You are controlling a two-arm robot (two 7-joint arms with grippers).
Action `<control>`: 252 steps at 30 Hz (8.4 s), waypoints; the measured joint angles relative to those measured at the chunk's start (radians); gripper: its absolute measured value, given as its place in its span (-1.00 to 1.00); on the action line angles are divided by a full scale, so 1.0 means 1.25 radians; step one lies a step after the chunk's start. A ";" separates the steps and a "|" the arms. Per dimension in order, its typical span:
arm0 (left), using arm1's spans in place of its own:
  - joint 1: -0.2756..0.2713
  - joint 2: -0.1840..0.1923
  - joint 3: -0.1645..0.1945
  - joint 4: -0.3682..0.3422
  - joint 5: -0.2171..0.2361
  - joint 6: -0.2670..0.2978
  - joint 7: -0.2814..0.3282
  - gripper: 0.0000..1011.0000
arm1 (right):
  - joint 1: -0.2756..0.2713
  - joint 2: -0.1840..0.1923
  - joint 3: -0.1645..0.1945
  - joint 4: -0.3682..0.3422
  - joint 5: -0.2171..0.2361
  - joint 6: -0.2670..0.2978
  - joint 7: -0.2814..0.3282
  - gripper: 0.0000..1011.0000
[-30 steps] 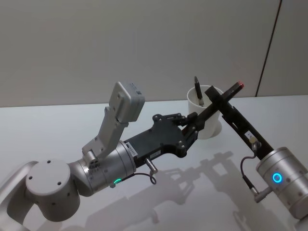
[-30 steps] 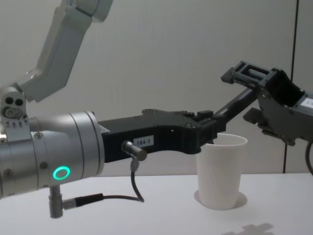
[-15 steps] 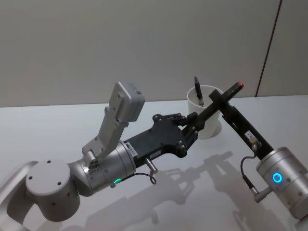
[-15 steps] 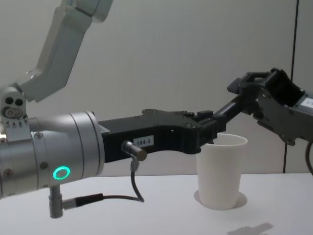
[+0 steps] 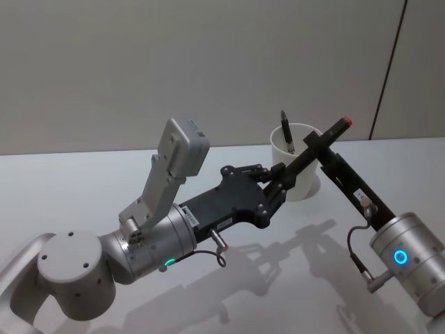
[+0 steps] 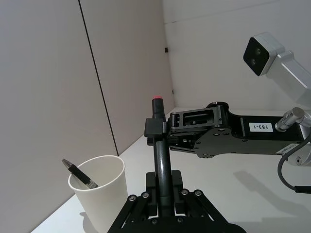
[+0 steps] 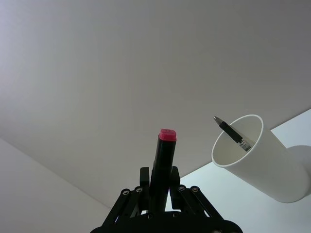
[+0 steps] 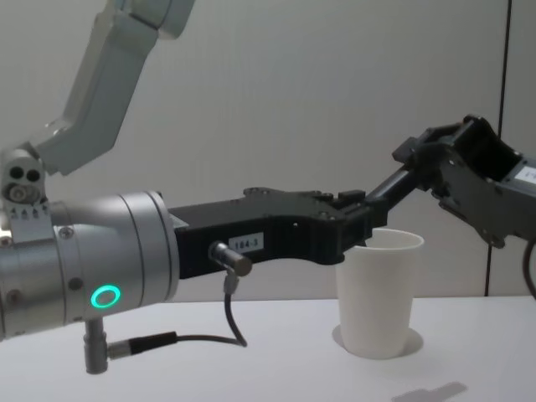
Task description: Place the pen into the pen holder.
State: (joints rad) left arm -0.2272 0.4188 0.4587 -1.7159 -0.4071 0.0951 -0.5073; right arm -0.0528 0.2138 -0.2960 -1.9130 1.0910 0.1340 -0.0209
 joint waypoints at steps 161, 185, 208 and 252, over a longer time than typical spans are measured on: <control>0.000 0.000 0.000 0.000 0.000 0.000 0.000 0.98 | 0.323 -0.068 -0.004 0.456 -0.576 -0.194 0.178 -0.52; 0.000 0.000 0.000 0.000 0.000 0.000 0.000 0.98 | 0.326 -0.070 -0.007 0.464 -0.606 -0.197 0.176 0.86; 0.000 0.000 0.000 0.000 0.000 0.000 0.000 0.98 | 0.280 -0.042 0.006 0.386 -0.578 -0.169 0.156 0.98; -0.007 -0.027 -0.004 0.065 0.150 -0.059 0.360 0.98 | 0.037 0.095 0.055 0.124 -0.641 -0.081 0.072 0.98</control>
State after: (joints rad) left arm -0.2365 0.3854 0.4540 -1.6343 -0.2196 0.0211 -0.0570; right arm -0.0067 0.3331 -0.2272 -1.7584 0.2897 0.0321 0.0690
